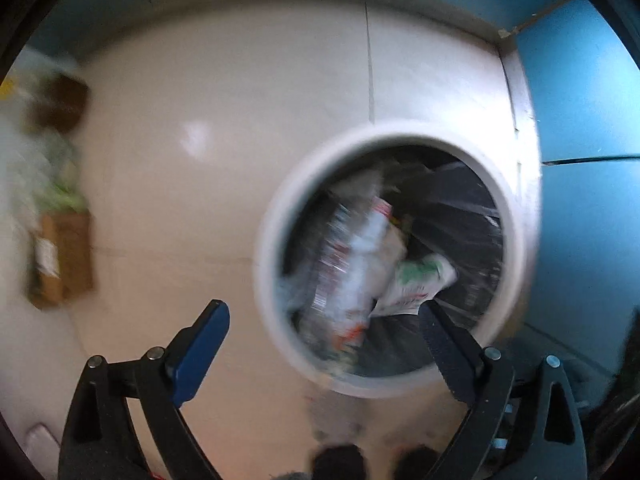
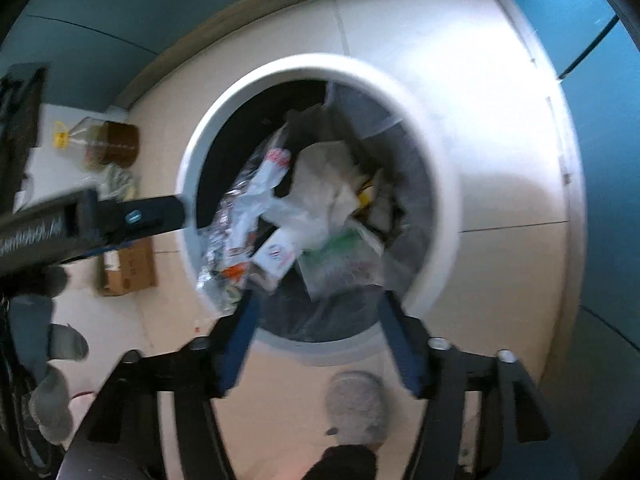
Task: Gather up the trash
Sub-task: 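Open both tools to drop the bag and sachet into the bin, then turn both open tools back toward the counter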
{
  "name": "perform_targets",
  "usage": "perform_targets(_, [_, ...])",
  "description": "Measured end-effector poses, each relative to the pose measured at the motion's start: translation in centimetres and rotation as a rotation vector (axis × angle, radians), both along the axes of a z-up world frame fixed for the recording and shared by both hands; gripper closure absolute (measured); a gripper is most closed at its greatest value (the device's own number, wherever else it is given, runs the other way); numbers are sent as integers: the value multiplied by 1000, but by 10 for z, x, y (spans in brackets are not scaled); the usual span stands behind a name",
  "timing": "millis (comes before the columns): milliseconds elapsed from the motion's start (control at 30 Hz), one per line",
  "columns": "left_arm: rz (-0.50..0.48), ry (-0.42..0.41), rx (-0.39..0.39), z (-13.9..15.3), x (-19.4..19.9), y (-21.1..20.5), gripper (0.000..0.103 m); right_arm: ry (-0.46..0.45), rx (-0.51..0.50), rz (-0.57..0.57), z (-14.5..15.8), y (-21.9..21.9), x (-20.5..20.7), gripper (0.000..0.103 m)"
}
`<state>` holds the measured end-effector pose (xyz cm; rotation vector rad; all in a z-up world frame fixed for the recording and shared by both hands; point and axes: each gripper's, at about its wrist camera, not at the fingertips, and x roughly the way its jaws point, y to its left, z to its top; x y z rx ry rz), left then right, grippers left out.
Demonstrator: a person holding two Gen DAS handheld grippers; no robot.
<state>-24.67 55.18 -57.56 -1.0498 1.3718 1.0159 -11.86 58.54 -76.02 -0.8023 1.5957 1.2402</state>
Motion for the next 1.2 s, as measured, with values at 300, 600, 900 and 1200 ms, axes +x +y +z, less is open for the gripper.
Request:
perform_targets(300, [-32,98,175,16,-10,-27,7,-218,37,-21,12,-8,11,1])
perform_targets(600, [5,100,240,84,-20,-54,7,-247,113,-38,81,-17,13,1])
perform_targets(900, [32,60,254,214,-24,-105,7,-250,177,-15,228,-66,18,1])
perform_targets(1200, [15,31,328,374,-25,-171,7,-245,273,12,398,-129,31,1])
